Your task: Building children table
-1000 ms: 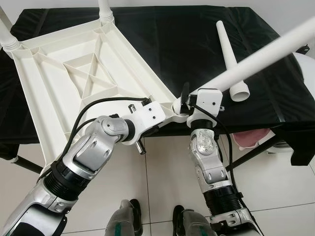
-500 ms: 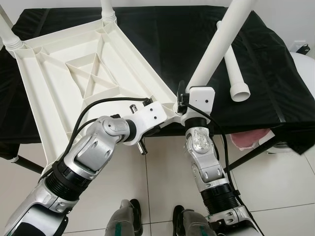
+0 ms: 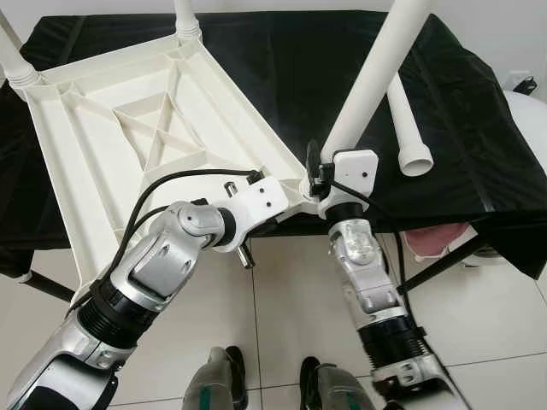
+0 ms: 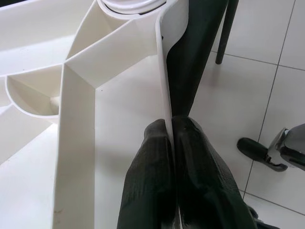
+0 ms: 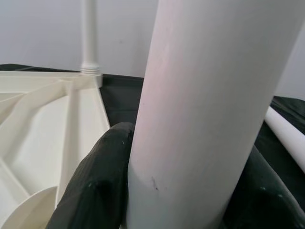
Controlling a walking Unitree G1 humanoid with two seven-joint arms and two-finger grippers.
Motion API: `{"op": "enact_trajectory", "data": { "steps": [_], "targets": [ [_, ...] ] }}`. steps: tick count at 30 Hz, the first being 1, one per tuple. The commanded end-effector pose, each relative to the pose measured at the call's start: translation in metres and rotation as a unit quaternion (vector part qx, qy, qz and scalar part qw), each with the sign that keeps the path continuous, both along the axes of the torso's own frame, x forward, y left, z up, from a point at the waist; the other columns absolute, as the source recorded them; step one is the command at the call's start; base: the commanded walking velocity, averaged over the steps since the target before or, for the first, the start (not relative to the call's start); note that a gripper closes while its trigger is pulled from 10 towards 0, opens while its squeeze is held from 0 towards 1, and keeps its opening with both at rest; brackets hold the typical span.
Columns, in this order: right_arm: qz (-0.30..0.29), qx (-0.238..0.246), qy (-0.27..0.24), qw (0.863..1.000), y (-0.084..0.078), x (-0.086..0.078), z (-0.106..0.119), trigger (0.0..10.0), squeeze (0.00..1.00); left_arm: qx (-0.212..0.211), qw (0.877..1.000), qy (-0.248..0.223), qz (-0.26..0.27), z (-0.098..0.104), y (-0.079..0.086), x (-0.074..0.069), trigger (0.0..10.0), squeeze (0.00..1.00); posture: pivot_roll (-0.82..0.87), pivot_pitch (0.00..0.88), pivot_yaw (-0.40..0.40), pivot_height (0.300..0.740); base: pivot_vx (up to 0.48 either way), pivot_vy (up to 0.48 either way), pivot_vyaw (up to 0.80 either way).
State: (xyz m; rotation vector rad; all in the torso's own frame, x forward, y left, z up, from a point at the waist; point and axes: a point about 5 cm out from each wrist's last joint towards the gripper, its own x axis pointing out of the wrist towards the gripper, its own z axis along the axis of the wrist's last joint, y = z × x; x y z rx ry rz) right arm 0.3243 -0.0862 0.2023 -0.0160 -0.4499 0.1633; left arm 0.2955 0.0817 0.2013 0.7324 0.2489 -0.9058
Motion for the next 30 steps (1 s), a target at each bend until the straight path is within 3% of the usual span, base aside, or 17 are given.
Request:
{"op": "enact_trajectory", "data": {
  "steps": [1, 7, 9, 14, 18, 27, 30],
  "targets": [
    [-0.011, -0.010, 0.037, 0.999, -0.023, 0.006, -0.015, 10.0, 0.00, -0.005, 0.997, -0.074, -0.006, 0.028, -0.001, 0.002, 10.0, 0.00, -0.04, 0.175, -0.004, 0.740, 0.000, 0.000, 0.00],
    [0.017, -0.014, 0.035, 0.999, -0.027, 0.009, -0.012, 10.0, 0.00, -0.005, 0.997, -0.074, -0.004, 0.028, 0.000, 0.003, 10.0, 0.00, -0.04, 0.177, -0.006, 0.740, 0.000, 0.000, 0.00],
    [0.065, -0.018, 0.025, 0.997, -0.037, 0.014, -0.003, 10.0, 0.00, -0.007, 0.997, -0.075, 0.000, 0.028, 0.000, 0.003, 10.0, 0.00, -0.04, 0.184, -0.014, 0.740, 0.000, 0.000, 0.00],
    [0.104, -0.020, 0.024, 0.994, -0.044, 0.018, 0.004, 10.0, 0.00, -0.008, 0.997, -0.075, 0.003, 0.028, 0.001, 0.004, 10.0, 0.00, -0.04, 0.187, -0.016, 0.740, 0.000, 0.000, 0.00],
    [0.174, -0.022, 0.027, 0.984, -0.045, 0.020, 0.007, 10.0, 0.00, -0.008, 0.997, -0.075, 0.004, 0.028, 0.002, 0.004, 10.0, 0.00, -0.04, 0.191, -0.016, 0.740, 0.000, 0.000, 0.00],
    [0.239, -0.034, 0.027, 0.970, -0.047, 0.020, 0.010, 10.0, 0.00, -0.004, 0.997, -0.074, 0.003, 0.027, 0.003, 0.004, 10.0, 0.00, -0.04, 0.191, -0.015, 0.740, 0.000, 0.000, 0.00],
    [0.282, -0.043, 0.034, 0.958, -0.049, 0.020, 0.010, 10.0, 0.00, 0.000, 0.997, -0.072, 0.001, 0.026, 0.004, 0.003, 10.0, 0.00, -0.03, 0.193, -0.013, 0.740, 0.000, 0.000, 0.00]
  ]
}}
